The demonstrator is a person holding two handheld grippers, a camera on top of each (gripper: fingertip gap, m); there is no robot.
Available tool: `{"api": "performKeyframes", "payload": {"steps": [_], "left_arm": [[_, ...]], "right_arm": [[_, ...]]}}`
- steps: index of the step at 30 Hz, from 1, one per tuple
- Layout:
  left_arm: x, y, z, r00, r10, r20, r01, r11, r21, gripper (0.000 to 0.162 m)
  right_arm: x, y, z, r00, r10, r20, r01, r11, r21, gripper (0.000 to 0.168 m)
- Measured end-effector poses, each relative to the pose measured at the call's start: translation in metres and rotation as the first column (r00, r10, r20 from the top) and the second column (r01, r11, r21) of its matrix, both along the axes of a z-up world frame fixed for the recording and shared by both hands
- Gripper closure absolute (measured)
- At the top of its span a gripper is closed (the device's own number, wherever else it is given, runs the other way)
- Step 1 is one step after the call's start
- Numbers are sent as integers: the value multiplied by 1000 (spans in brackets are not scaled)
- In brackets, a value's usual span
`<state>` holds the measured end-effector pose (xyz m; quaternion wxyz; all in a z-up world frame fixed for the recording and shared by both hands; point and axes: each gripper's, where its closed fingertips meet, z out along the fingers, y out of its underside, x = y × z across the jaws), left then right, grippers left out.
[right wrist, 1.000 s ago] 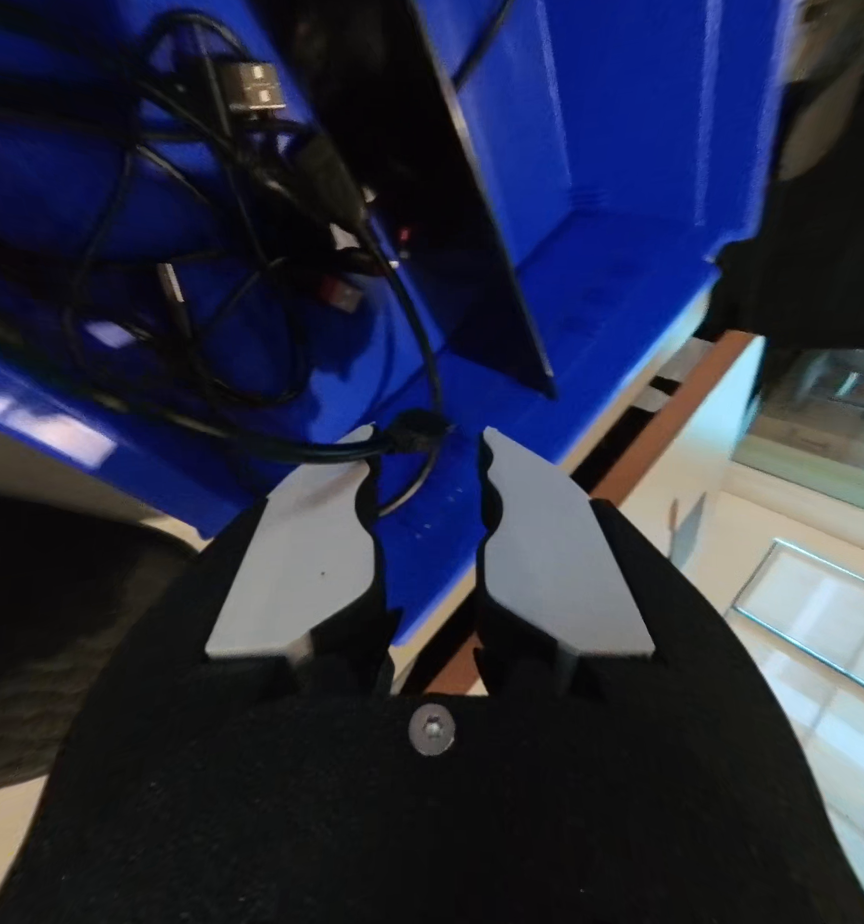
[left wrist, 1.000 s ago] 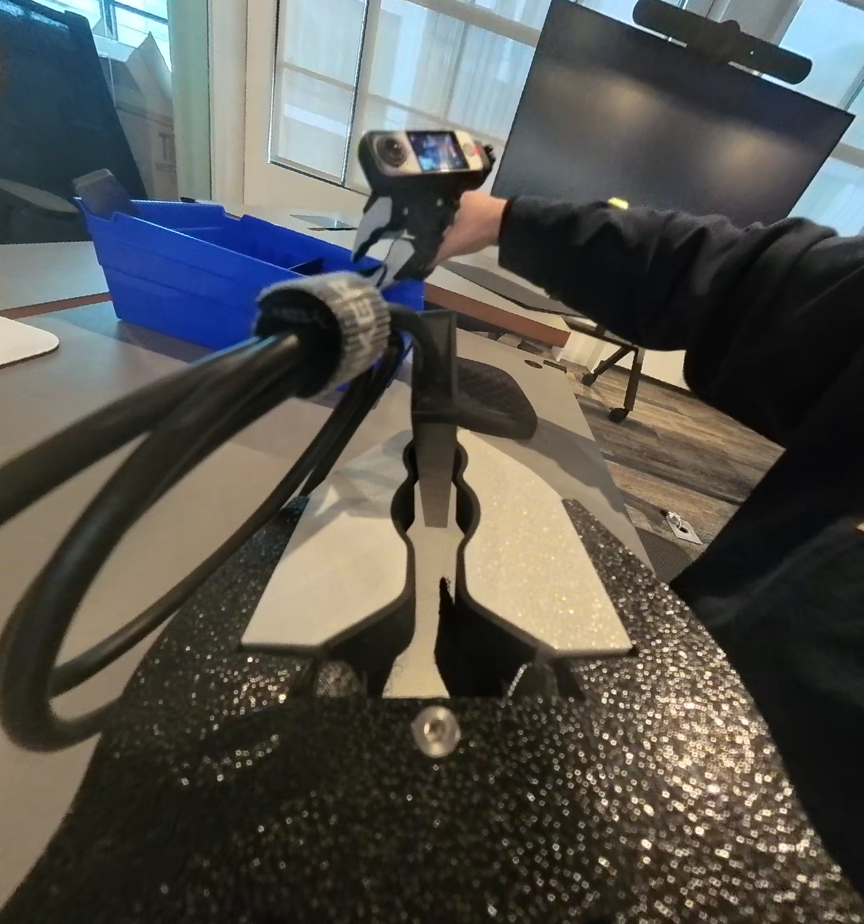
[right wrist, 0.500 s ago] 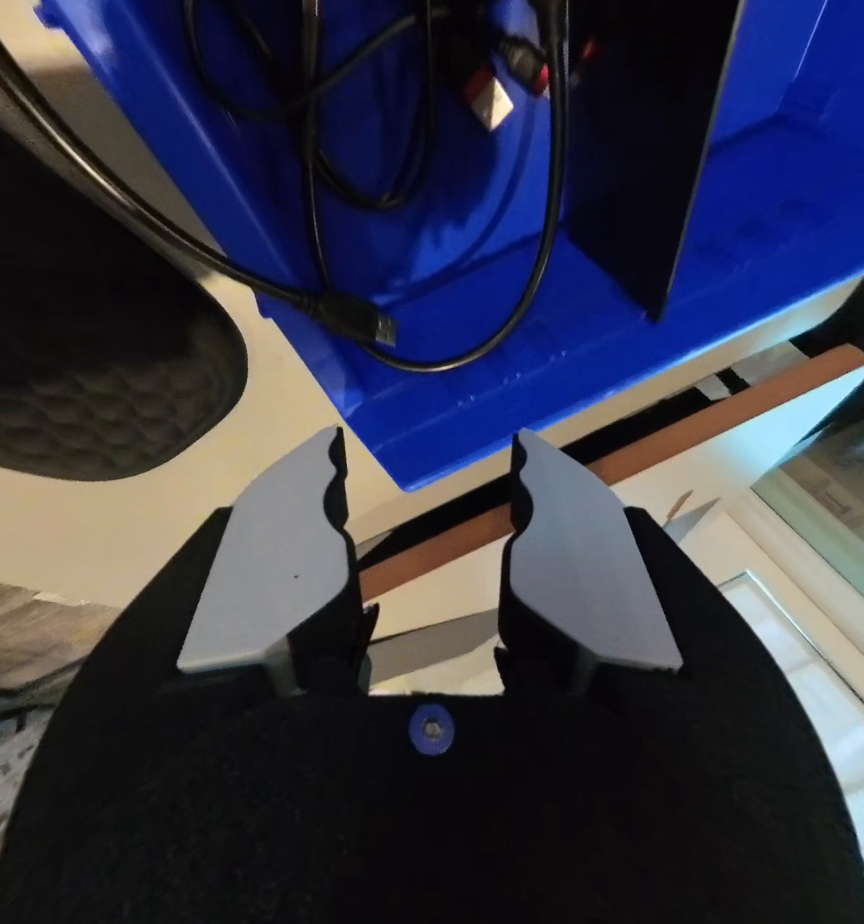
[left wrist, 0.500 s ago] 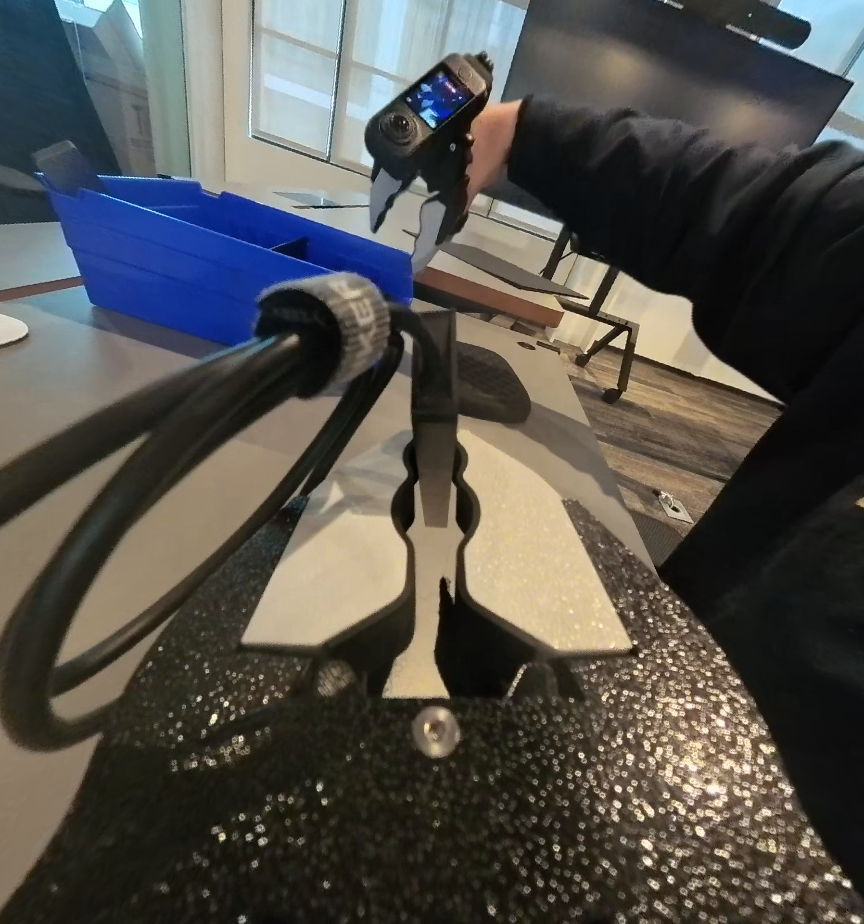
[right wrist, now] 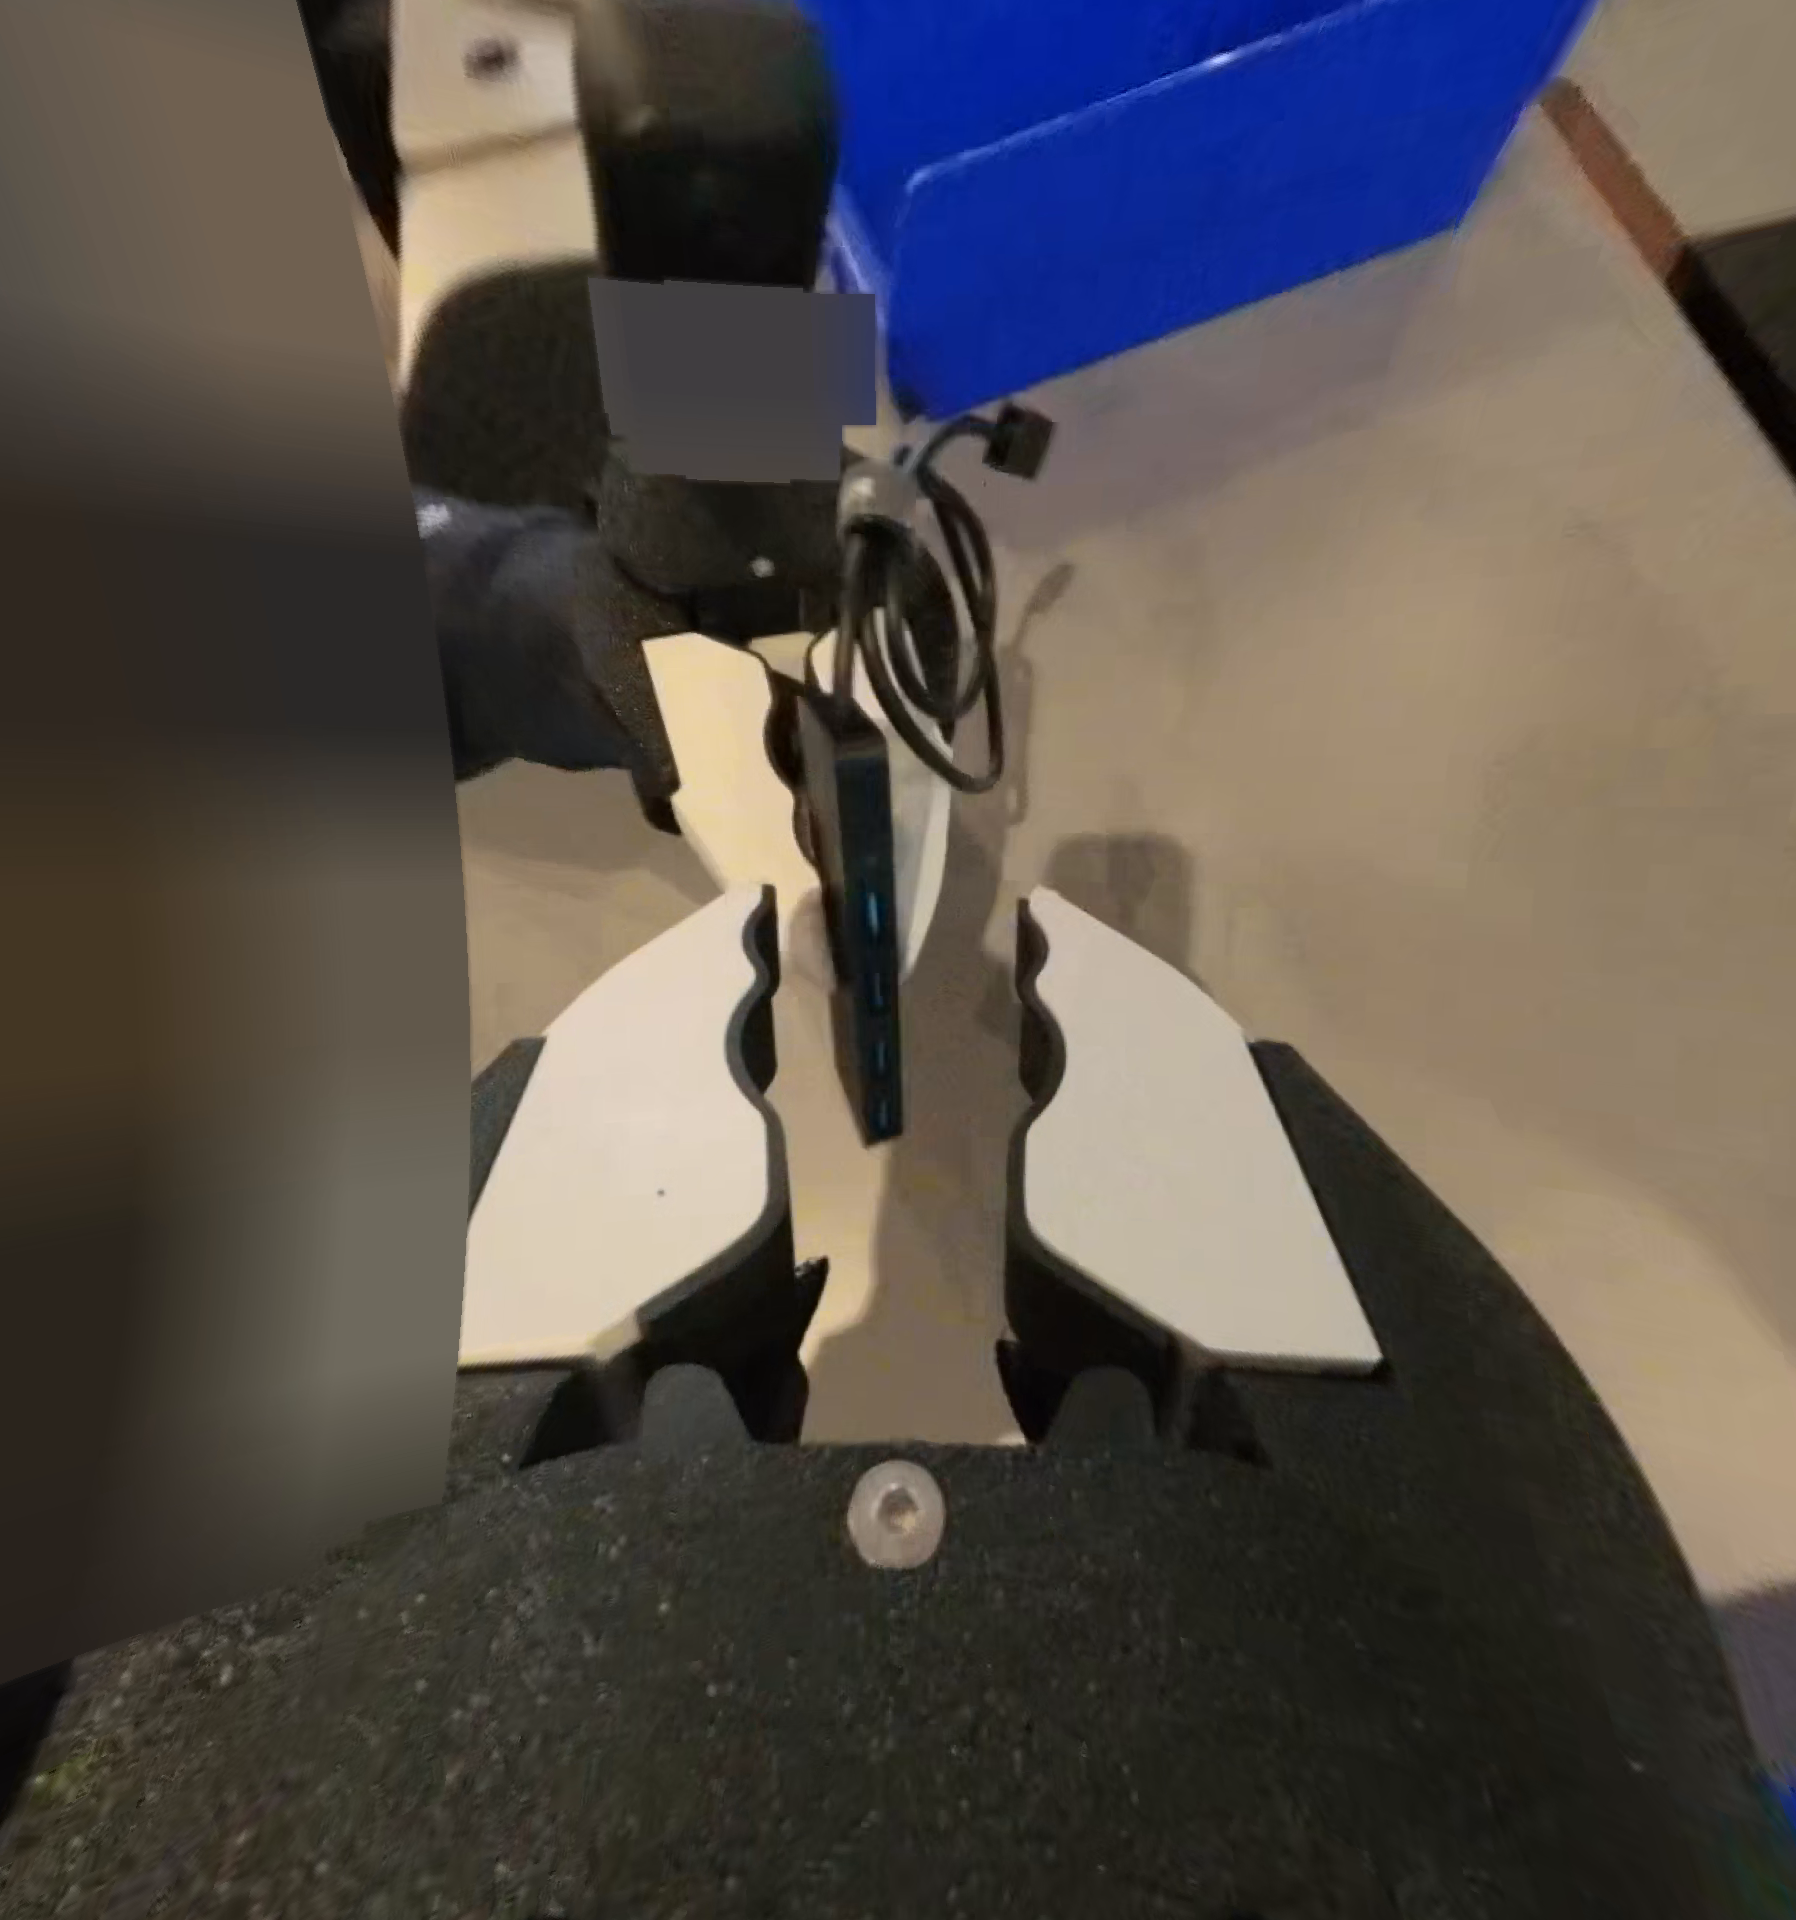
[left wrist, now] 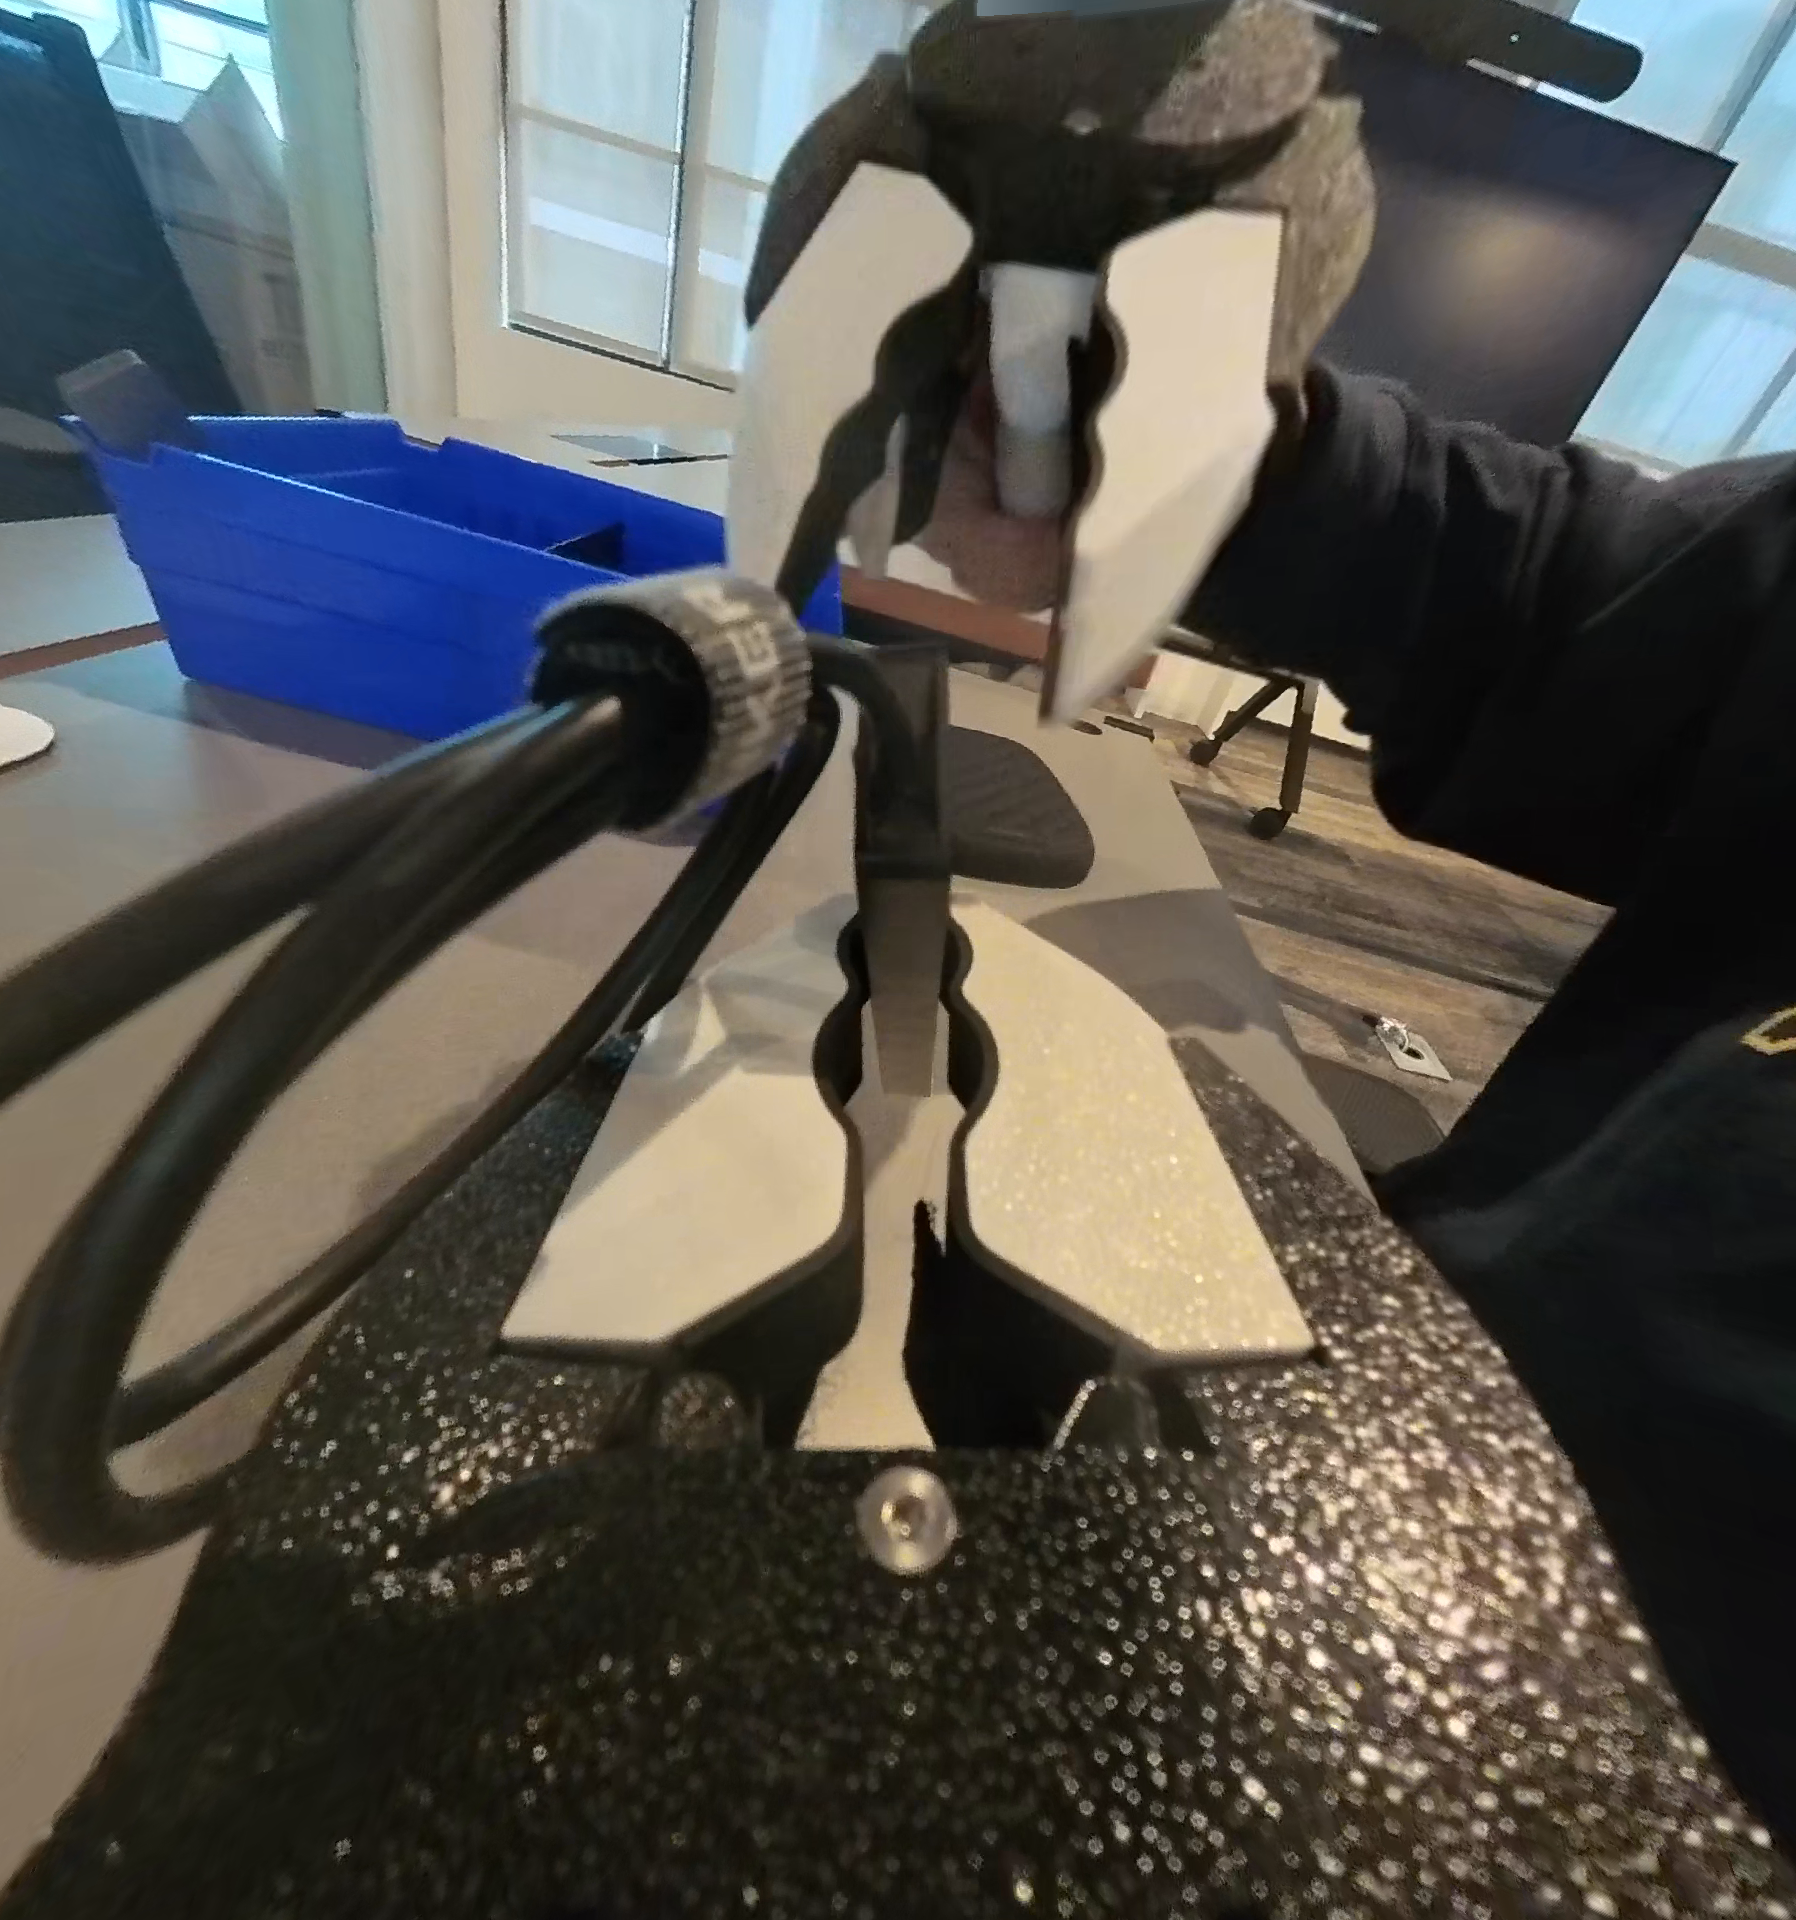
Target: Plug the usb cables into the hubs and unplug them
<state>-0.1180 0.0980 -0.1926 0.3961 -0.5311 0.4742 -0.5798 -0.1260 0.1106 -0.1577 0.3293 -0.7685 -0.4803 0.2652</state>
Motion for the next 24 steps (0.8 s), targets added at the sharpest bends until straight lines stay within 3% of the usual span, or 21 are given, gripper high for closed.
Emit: {"api": "performKeyframes", "payload": {"steps": [3,9,12,15,19,22,24], "left_arm": [[1,-5,-2,1000,-19,-19,19,999,34,151],[5,-13,-2,1000,-14,-13,15,997,79,147],[5,-19,11,997,-26,66,21,997,72,108],[-4,-9,23,991,16,135,-23,998,51,110],[-14,7,33,974,74,216,-70,997,-24,115],[-16,13,31,972,87,217,-74,995,-68,116],[-14,17,24,976,100,192,-89,994,-66,118]], "right_arm": [[-25,0,-10,996,74,51,-78,993,89,127],[-30,-6,-14,989,132,67,-133,991,8,148],[-8,-6,3,989,128,70,-128,992,-5,153],[36,9,41,996,44,83,-51,995,88,155],[134,43,93,954,-147,262,62,950,306,156],[216,65,110,864,-249,438,102,938,332,157],[272,80,110,749,-291,596,111,941,319,156]]}}
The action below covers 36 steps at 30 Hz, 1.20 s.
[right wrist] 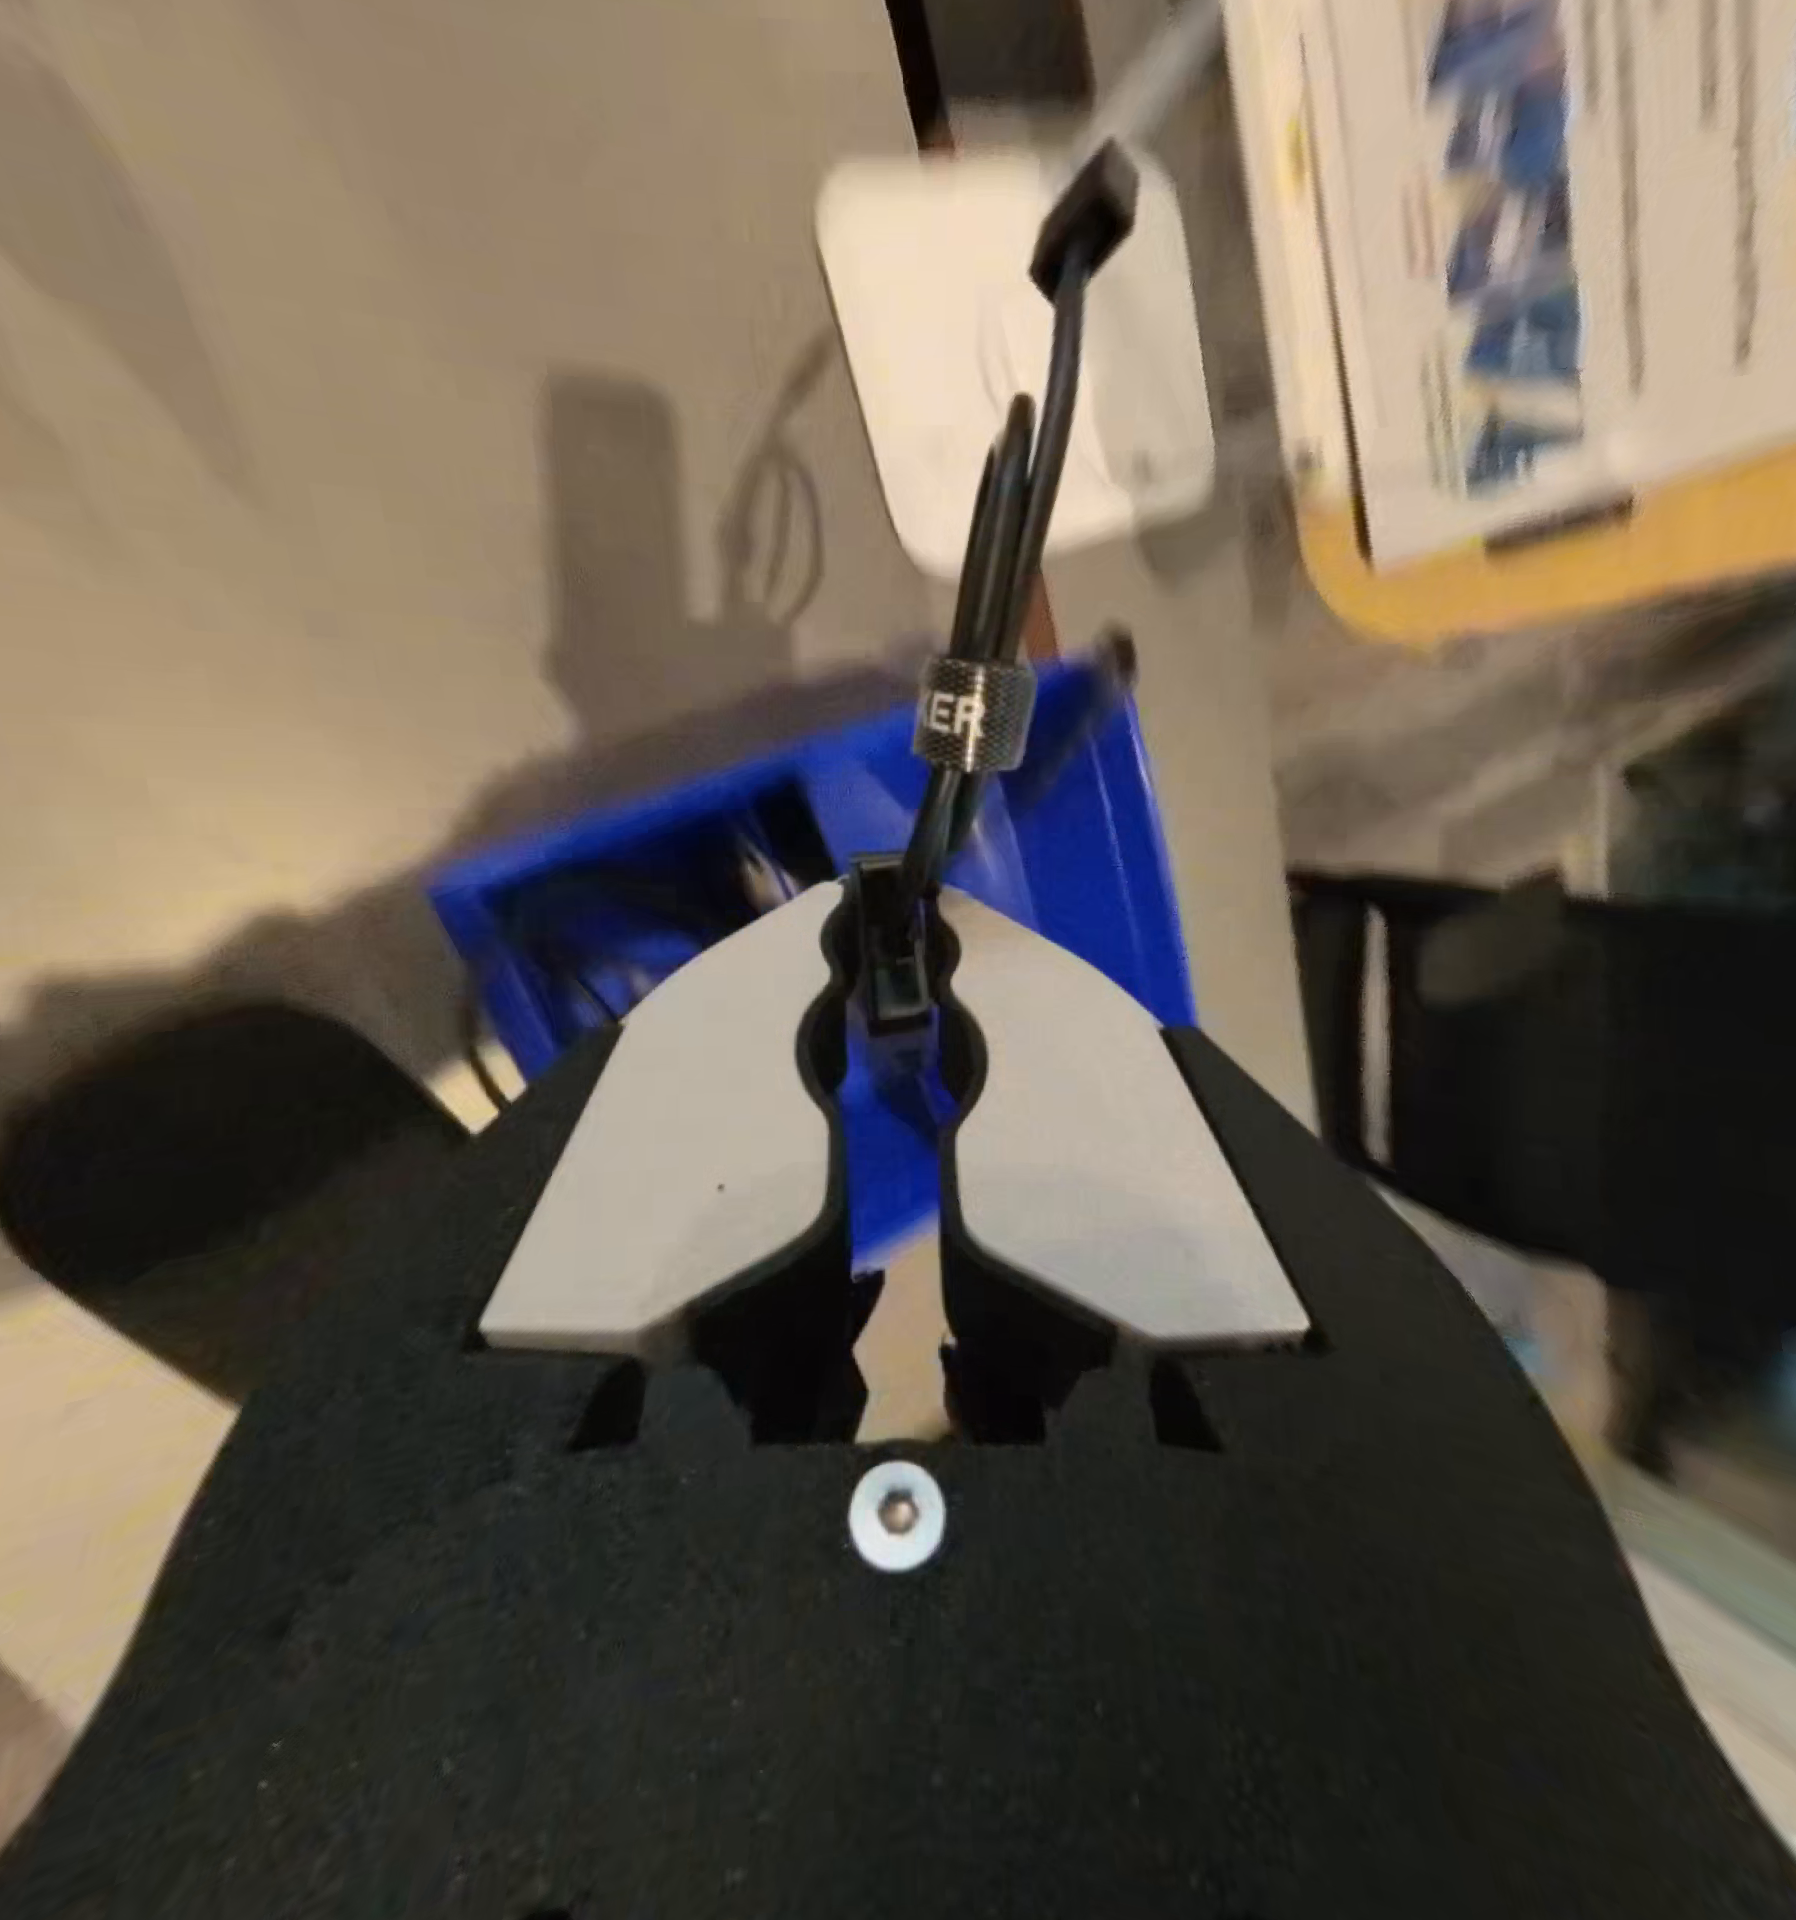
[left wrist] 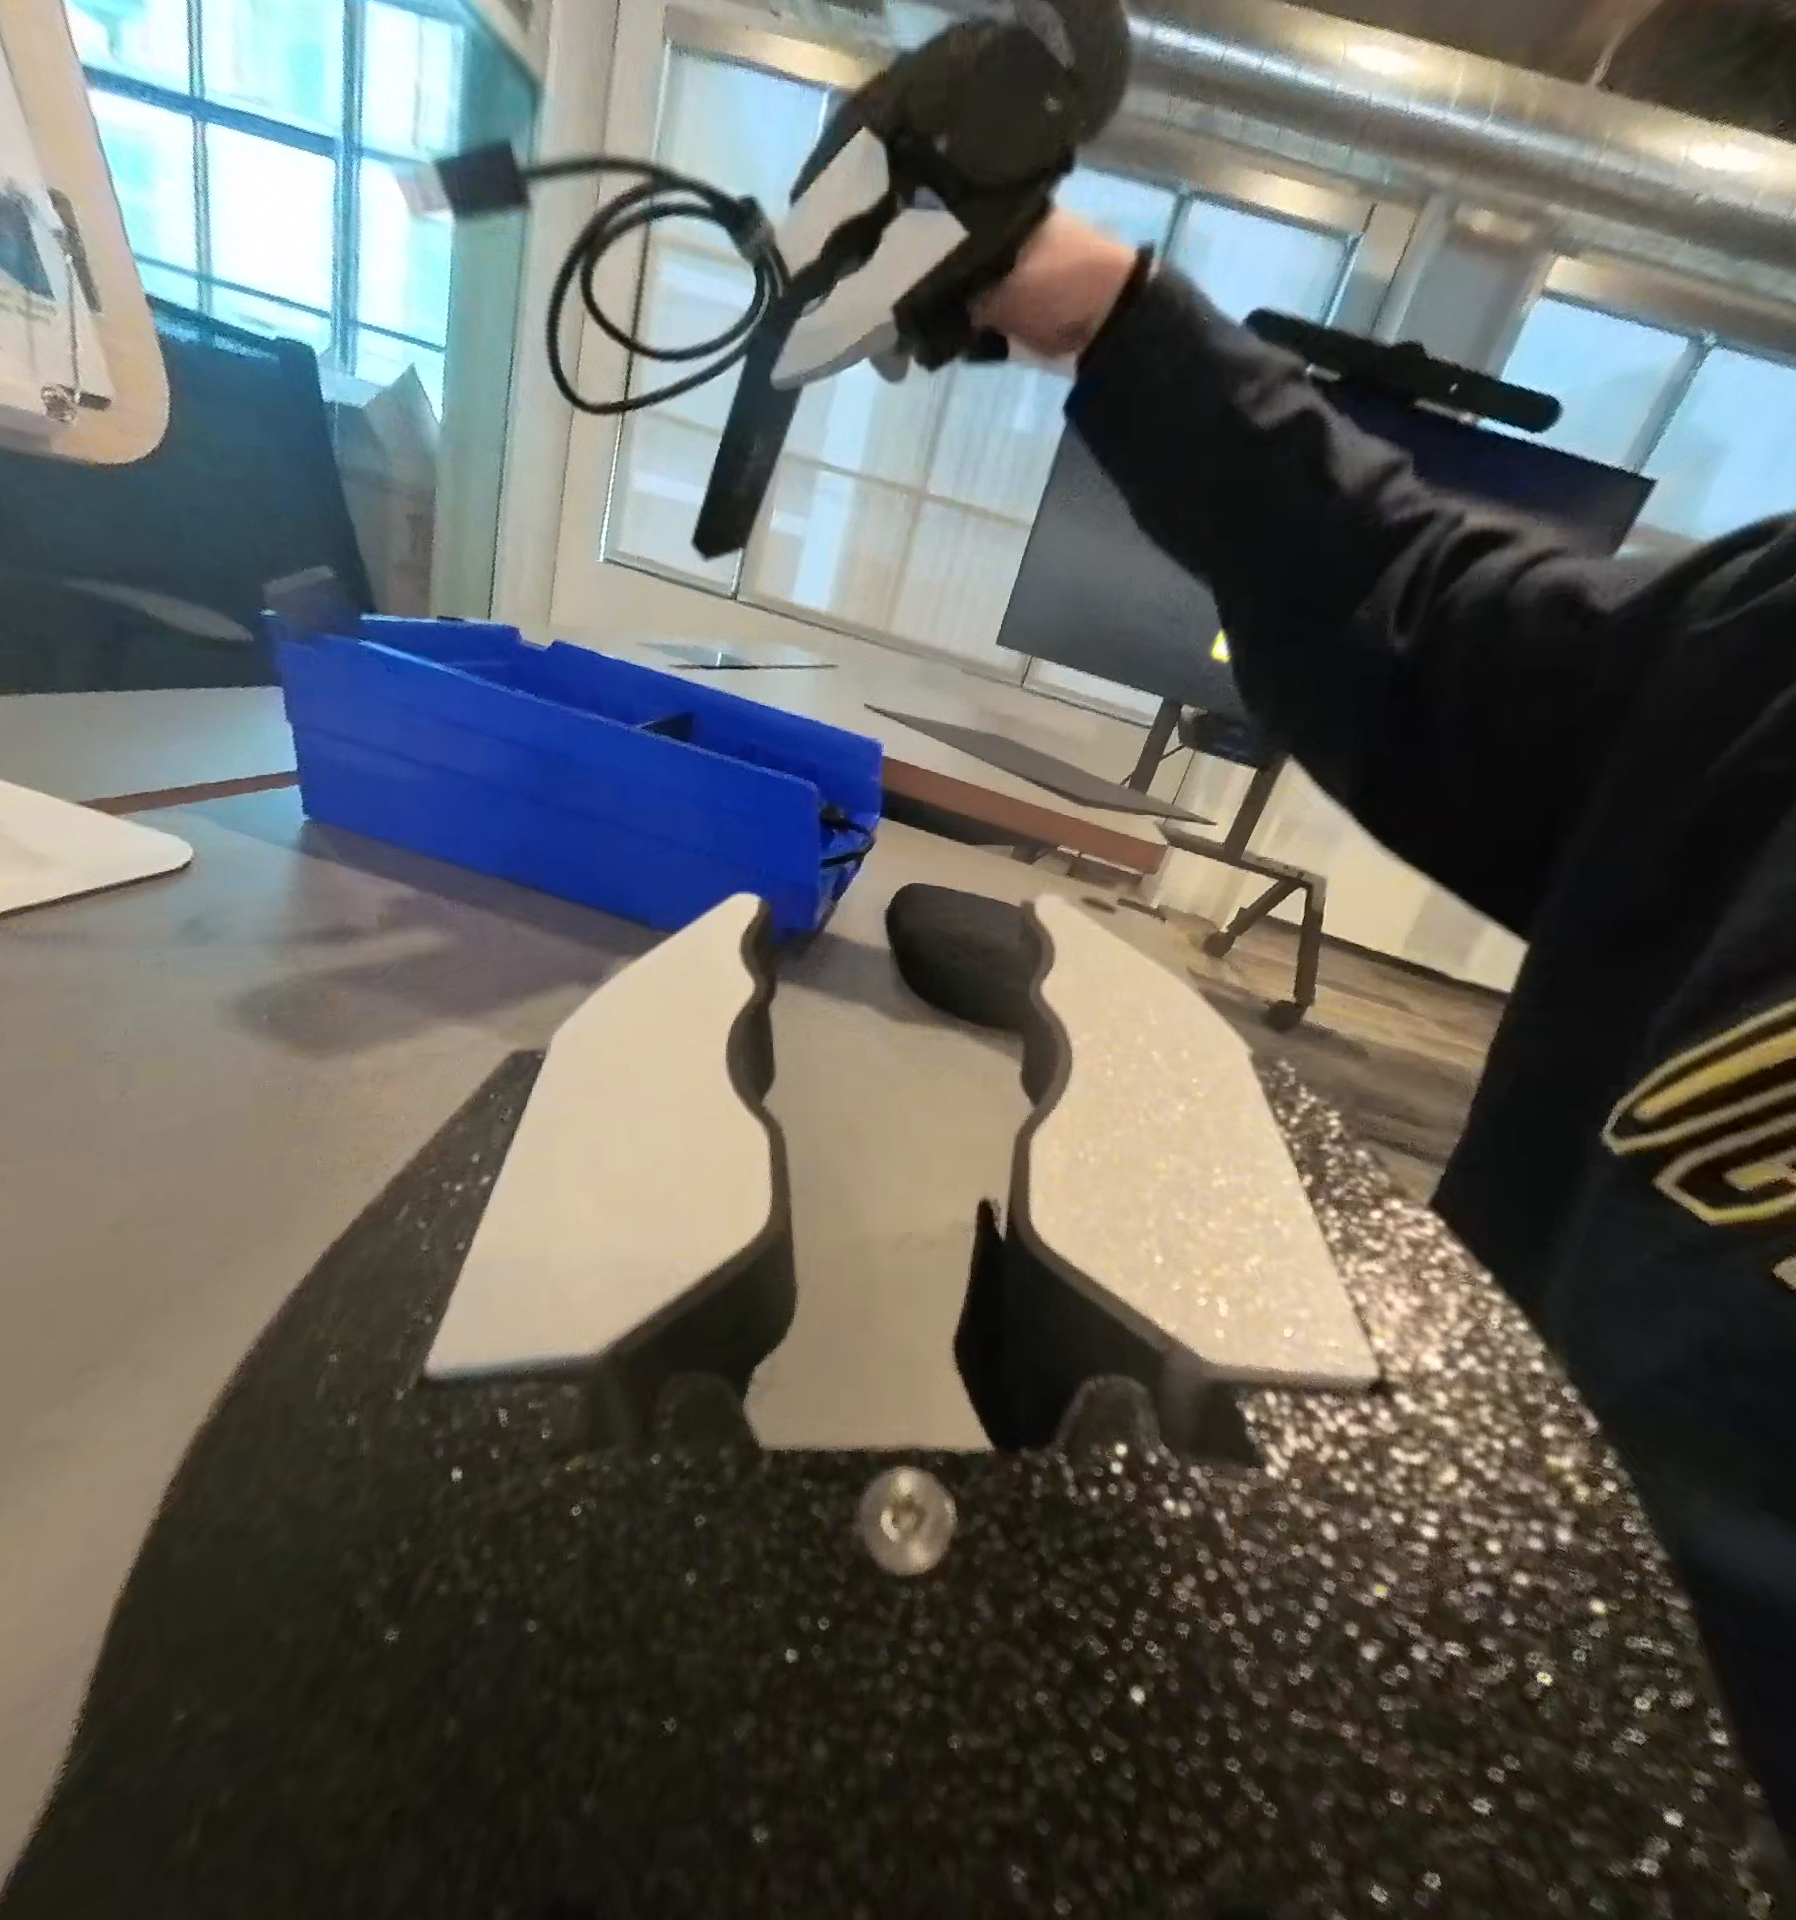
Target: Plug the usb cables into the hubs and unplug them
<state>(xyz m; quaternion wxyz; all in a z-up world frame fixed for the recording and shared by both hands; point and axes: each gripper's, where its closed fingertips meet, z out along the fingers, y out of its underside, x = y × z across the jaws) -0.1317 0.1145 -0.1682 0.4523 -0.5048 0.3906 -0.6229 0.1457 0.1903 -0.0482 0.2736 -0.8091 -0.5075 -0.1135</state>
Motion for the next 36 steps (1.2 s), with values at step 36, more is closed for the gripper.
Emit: {"api": "performKeyframes", "payload": {"steps": [36], "left_arm": [[-23,48,3,918,396,-35,-394,918,55,147]], "right_arm": [[9,55,-53,876,-250,-413,360,908,214,109]]}}
